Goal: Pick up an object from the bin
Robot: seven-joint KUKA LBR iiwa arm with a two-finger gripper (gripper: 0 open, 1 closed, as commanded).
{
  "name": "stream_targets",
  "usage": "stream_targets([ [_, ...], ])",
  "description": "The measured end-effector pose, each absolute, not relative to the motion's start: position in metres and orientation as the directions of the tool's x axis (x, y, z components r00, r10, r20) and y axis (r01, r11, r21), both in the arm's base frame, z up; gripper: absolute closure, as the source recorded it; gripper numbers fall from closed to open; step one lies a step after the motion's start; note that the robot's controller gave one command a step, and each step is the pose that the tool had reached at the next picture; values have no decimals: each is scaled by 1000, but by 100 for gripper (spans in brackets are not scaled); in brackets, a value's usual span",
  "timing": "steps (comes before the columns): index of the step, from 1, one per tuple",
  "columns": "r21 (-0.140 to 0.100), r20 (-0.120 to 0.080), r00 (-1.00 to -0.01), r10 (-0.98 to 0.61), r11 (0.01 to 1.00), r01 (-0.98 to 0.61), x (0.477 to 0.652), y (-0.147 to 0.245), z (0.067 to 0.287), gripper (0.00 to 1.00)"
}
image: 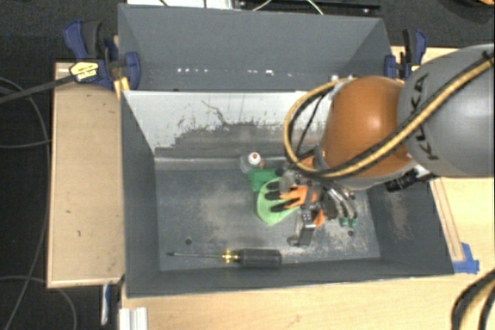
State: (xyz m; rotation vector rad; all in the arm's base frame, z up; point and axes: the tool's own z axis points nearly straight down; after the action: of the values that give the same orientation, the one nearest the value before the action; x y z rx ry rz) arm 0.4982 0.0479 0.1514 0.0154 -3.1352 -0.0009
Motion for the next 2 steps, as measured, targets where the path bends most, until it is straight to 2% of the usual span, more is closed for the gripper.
stream_targets([
  [1, 1, -2, -1000, -6, 1000, -6, 500, 48, 156, 0],
  [2, 1, 1, -990, -139, 990, -139, 548, 1, 71, 0],
])
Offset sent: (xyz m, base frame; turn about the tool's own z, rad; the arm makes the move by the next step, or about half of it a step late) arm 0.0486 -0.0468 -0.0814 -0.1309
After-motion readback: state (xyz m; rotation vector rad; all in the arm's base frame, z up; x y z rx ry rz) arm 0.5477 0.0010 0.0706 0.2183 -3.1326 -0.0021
